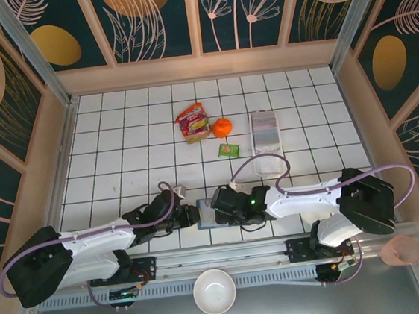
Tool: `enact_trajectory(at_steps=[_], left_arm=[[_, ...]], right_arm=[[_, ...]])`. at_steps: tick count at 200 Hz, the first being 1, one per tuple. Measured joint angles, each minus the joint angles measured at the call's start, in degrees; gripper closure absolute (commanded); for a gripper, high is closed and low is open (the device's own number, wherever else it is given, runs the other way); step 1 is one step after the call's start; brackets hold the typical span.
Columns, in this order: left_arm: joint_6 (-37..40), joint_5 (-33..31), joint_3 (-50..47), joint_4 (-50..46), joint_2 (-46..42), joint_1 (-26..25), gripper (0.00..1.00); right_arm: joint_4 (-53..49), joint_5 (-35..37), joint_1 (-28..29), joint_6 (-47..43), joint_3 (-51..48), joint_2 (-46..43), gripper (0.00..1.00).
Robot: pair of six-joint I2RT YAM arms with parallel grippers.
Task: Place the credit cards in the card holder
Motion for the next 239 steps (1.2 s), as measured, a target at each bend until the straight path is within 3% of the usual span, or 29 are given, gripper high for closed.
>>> enact_trajectory(at_steps=[91, 239], left_arm=[[0.13, 0.81, 0.00, 1.42, 0.37, 0.00, 0.76], [0.07, 2.05, 0.00, 4.63, 5.31, 0.00, 0.86]], right_arm=[[0.13, 0.48, 0.04, 1.05, 0.66, 2.89, 0.44], [17.84, -0.55, 0.31, 3.96, -2.05, 2.82, 0.46]])
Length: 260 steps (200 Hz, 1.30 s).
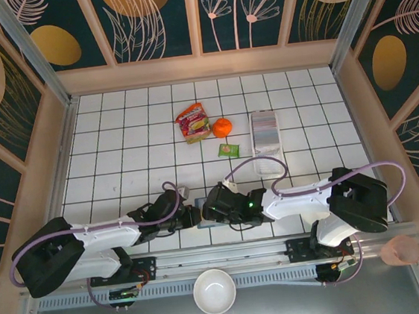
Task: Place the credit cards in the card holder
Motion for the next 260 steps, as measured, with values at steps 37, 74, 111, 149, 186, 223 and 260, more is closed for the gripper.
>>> enact_trajectory(at_steps=[37, 74, 111, 149, 186, 223, 260], left_arm=[[-0.17, 0.00, -0.02, 0.02, 0.00, 0.00, 0.87], [-0.68, -0.70, -0.44, -0.02, -0.92, -0.07, 0.88], [-1.55, -3.04, -1.77, -0.11, -3.61, -0.09, 0.89], [-2.58, -4.11, -3.04, -0.11, -4.42, -0.09, 0.91], [-3.02, -5.01, -3.32, -0.24, -4.59, -0.09, 0.90], [-3.23, -7.10, -3.37, -1.79, -8.13, -0.09, 0.88], [-3.17, -8.26, -3.37, -3.19, -11.30, -0.09, 0.85]], right_arm=[[3.69, 0.00, 0.07, 0.13, -1.53, -1.60, 0.46], [9.40, -0.17, 0.07, 0.39, -3.72, -1.92, 0.47], [15.15, -1.40, 0.42, -0.57, -4.17, -1.92, 0.46], [19.78, -2.64, 1.64, -6.16, -4.02, -2.01, 0.46], [21.99, -3.13, 2.62, -11.32, -3.56, -5.09, 0.43], [18.10, -0.28, 3.67, -18.73, 0.63, -13.29, 0.48], [3.89, 10.54, 2.45, -30.18, 4.33, -23.17, 0.43]])
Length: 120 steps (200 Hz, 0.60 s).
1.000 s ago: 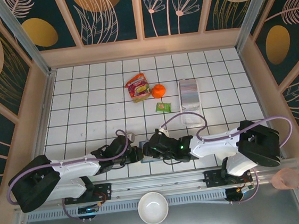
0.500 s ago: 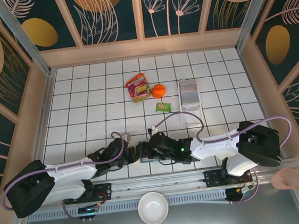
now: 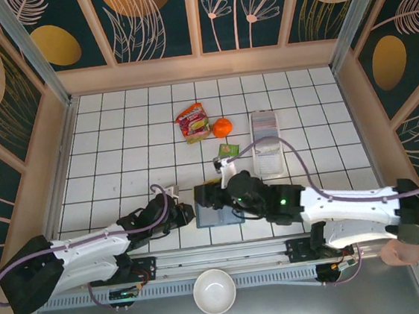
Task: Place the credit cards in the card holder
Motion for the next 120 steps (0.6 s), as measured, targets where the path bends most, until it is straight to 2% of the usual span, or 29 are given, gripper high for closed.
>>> enact_trajectory(at_steps=[16, 41, 53, 76, 89, 103, 120], left_arm=[[0.07, -0.52, 0.02, -0.76, -0.61, 0.00, 0.85], [0.66, -0.98, 0.42, -2.14, -0.72, 0.00, 0.85], [1.01, -1.05, 0.76, -2.58, -0.72, 0.00, 0.85], [1.29, -1.31, 1.29, -2.93, -0.85, 0.00, 0.85], [1.36, -1.49, 1.31, -2.95, -1.05, 0.00, 0.85], [1.44, -1.53, 1.31, -2.99, -1.31, 0.00, 0.84], [1.51, -1.66, 1.31, -2.99, -1.55, 0.00, 0.84]], right_arm=[[-4.87, 4.00, -3.17, -11.19, -0.11, -4.59, 0.41], [-8.57, 6.36, -10.25, -36.96, -2.75, -12.07, 0.25], [-11.39, 3.30, -17.62, -50.58, -4.09, -14.86, 0.21], [-16.00, -6.05, -39.06, -71.93, -4.33, -15.65, 0.18], [-17.00, -10.64, -48.78, -81.46, -4.37, -14.60, 0.18], [-16.50, -13.55, -54.97, -90.55, -4.61, -11.93, 0.18], [-14.75, -15.15, -57.13, -99.69, -5.88, -7.08, 0.18]])
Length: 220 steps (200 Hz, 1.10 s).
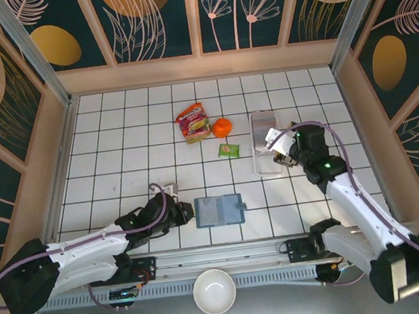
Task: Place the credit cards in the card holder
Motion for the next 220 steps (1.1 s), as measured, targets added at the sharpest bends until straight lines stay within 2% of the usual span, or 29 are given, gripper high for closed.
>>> enact_trajectory(at_steps=[20, 59, 131, 182, 197, 220], left_arm=[[0.00, -0.04, 0.00, 0.02, -0.09, 0.00, 0.84], [0.00, -0.02, 0.00, 0.13, -0.09, 0.00, 0.84], [-0.02, 0.00, 0.00, 0.13, -0.02, 0.00, 0.84], [-0.04, 0.15, -0.02, 0.63, 0.74, 0.00, 0.85], [-0.07, 0.48, -0.02, 0.76, 1.16, 0.00, 0.85], [-0.09, 0.87, -0.13, 1.57, 1.70, 0.00, 0.86]], right_arm=[[1.62, -2.08, -0.13, -6.82, -0.20, 7.41, 0.18], [6.32, -4.90, -0.07, -14.36, 1.70, 17.16, 0.18], [17.40, -5.16, 0.07, -21.84, 3.32, 28.96, 0.23], [19.61, -4.94, 1.36, -23.87, 4.50, 31.23, 0.39], [19.26, -4.98, 1.36, -24.28, 4.57, 31.23, 0.48], [17.99, -4.98, 1.46, -25.20, 4.59, 31.06, 0.57]])
